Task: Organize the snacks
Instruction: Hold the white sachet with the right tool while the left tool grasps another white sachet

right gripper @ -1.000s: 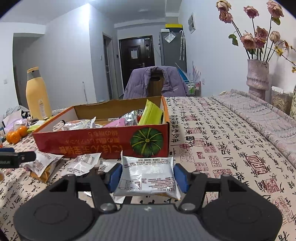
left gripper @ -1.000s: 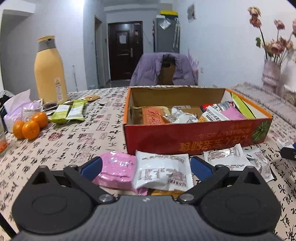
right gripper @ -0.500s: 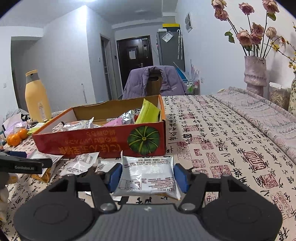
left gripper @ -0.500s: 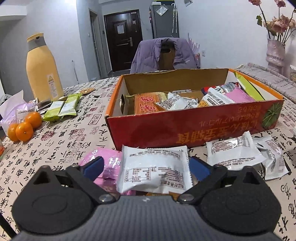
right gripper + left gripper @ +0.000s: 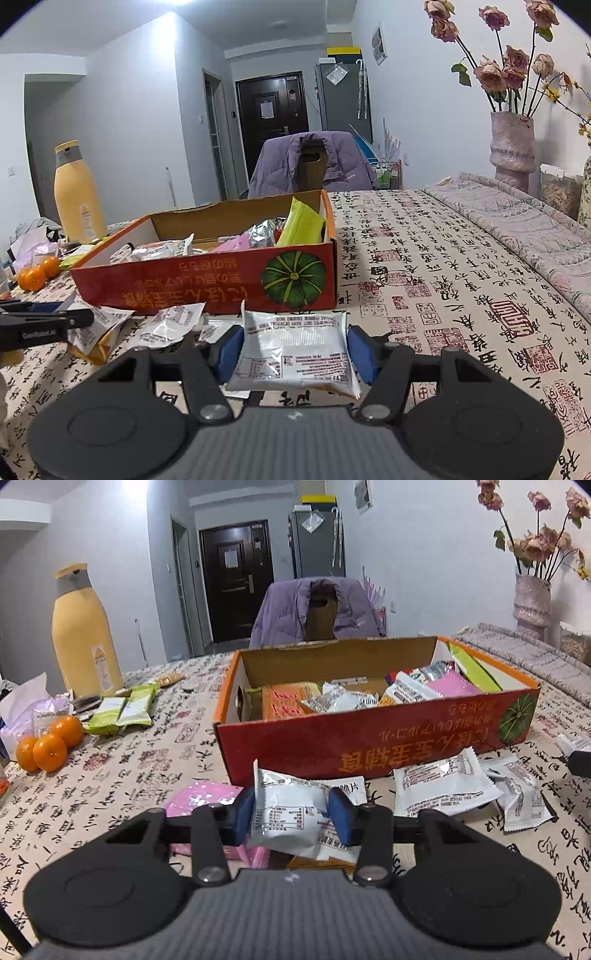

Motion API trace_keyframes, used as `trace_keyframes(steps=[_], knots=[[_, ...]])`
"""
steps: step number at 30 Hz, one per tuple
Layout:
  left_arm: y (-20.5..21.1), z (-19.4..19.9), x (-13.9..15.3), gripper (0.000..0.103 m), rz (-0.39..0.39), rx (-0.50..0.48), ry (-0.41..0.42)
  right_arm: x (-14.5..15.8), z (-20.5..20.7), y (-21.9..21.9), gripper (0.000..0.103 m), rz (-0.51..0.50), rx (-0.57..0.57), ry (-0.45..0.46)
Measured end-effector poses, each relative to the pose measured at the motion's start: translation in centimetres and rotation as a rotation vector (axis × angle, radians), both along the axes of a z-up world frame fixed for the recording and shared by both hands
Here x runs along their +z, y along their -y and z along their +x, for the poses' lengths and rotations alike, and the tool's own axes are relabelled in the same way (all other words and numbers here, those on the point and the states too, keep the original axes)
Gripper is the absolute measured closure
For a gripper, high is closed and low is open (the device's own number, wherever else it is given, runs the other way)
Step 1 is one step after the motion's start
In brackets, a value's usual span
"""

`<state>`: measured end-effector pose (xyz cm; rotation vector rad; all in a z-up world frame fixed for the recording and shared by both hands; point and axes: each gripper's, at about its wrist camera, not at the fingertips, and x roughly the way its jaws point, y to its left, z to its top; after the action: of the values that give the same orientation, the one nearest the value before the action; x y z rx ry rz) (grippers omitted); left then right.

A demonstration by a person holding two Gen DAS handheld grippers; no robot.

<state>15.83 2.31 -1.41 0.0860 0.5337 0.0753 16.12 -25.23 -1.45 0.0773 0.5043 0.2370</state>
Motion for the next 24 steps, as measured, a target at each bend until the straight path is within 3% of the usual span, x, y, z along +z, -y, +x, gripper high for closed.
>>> trace_keyframes(steps=[5, 6, 14, 17, 18, 19, 21, 24], knots=[[-0.2, -1.6, 1.2, 0.073, -0.021, -0.009, 0.052, 0.2, -0.3, -0.2, 0.042, -0.002, 0.005, 0.002], [-0.2, -2.0, 1.4, 0.095, -0.018, -0.009, 0.063, 0.2, -0.3, -0.3, 0.042, -0.002, 0.006, 0.003], [-1.1, -2.8, 2.2, 0.099, -0.068, -0.01, 0.062, 0.4, -0.6, -0.7, 0.042, -0.003, 0.018, 0.009], [-1.0, -2.6, 1.8, 0.09, -0.094, -0.036, 0.022, 0.5, -0.7, -0.6, 0.042, -0.001, 0.018, 0.011], [-0.7, -2.5, 1.5, 0.074, -0.091, -0.053, 0.011, 0.5, -0.7, -0.6, 0.042, 0.0, 0.018, 0.011], [-0.3, -2.4, 1.3, 0.045, -0.083, -0.059, 0.002, 0.4, -0.7, -0.5, 0.042, 0.002, 0.017, 0.011], [0.6, -2.3, 0.7, 0.023, -0.061, -0.057, 0.005, 0.4, -0.8, -0.5, 0.042, 0.003, 0.016, 0.009], [1.6, -1.8, 0.1, 0.022, -0.057, -0.073, -0.027, 0.2, -0.9, -0.3, 0.042, 0.004, 0.016, 0.004]])
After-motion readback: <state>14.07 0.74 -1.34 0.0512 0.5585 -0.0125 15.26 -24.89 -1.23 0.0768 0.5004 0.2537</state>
